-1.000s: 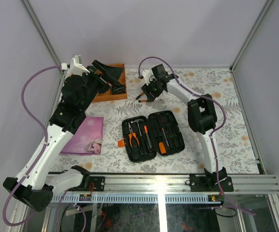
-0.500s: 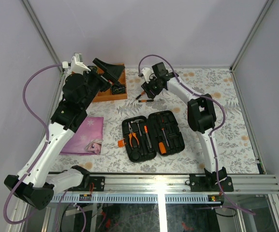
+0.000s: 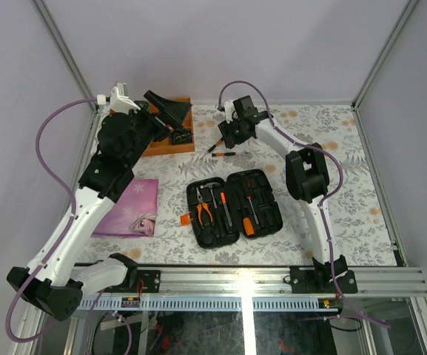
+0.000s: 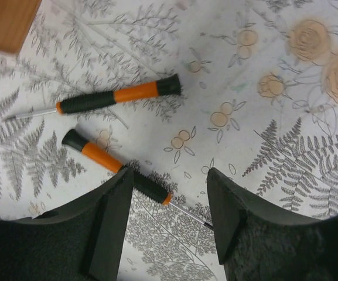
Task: Sort the tools into containers
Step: Adjust the screwdriver at the center of the board.
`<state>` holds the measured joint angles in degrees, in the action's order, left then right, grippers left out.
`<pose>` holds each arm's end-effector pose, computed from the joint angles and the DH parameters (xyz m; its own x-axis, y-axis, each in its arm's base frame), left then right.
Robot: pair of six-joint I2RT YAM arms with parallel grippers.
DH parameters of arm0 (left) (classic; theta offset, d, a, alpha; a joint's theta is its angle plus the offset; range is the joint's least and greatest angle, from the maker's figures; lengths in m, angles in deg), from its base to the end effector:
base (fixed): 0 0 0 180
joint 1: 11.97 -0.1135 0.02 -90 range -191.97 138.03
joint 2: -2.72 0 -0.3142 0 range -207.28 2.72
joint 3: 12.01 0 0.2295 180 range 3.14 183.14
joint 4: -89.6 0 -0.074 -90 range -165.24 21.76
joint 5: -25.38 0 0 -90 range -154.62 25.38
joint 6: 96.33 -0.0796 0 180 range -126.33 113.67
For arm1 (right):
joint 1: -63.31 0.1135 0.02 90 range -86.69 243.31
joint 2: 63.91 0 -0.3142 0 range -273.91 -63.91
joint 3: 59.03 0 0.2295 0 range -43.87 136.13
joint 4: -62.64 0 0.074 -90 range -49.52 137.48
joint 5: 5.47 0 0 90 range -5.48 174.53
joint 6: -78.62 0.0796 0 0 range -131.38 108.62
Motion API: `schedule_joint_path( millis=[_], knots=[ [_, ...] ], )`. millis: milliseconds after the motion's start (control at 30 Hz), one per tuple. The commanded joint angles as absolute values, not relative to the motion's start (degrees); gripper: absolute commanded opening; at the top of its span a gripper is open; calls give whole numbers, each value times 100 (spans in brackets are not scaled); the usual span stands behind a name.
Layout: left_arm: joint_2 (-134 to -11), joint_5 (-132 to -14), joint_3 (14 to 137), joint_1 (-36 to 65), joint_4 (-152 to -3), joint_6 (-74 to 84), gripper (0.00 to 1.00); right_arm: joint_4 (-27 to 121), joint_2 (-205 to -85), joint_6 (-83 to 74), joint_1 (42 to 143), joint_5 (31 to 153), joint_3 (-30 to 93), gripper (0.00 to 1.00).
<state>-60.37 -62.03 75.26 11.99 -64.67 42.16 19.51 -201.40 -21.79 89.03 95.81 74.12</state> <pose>0.2213 -0.0944 0.4835 -0.2893 -0.6901 -0.6634 0.2230 0.6254 -0.7478 0.5187 0.2671 0.1964 -0.5546 -0.4638 -0.6909 -0.6557 0.7548 0.0196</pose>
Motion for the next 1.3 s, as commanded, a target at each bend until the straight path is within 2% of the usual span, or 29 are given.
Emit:
schedule_joint_path(
  millis=[0, 33, 67, 133, 333, 967, 1133, 1267],
  knots=[
    [-5997, -6075, 7409, 1176, -6425, 4038, 100, 2629, -19751, -110, 8873, 9042, 7238, 59],
    [-6016, -6094, 7431, 1176, -6423, 4075, 100, 2698, -19710, 342, 8877, 8970, 7165, 59],
    [-6154, -6207, 7644, 1169, -6401, 4173, 100, 2737, -19648, 1691, 8884, 8876, 7002, 59],
    [-6219, -6346, 7795, 1176, -6390, 4216, 100, 2871, -19553, 2824, 8889, 8789, 6781, 61],
    [-6045, -6280, 7761, 1176, -6591, 4232, 100, 4163, -19010, 4287, 9026, 8512, 5339, 66],
    [-5933, -6219, 7705, 1176, -6643, 4221, 100, 3700, -18773, 4587, 9374, 7373, 5402, 67],
    [-5771, -6101, 7500, 1176, -6607, 4078, 100, 3679, -18956, 4479, 9423, 7442, 5669, 67],
    [-5703, -5987, 7455, 1176, -6333, 3887, 100, 3675, -19379, 3760, 9425, 7702, 6180, 66]
  ],
)
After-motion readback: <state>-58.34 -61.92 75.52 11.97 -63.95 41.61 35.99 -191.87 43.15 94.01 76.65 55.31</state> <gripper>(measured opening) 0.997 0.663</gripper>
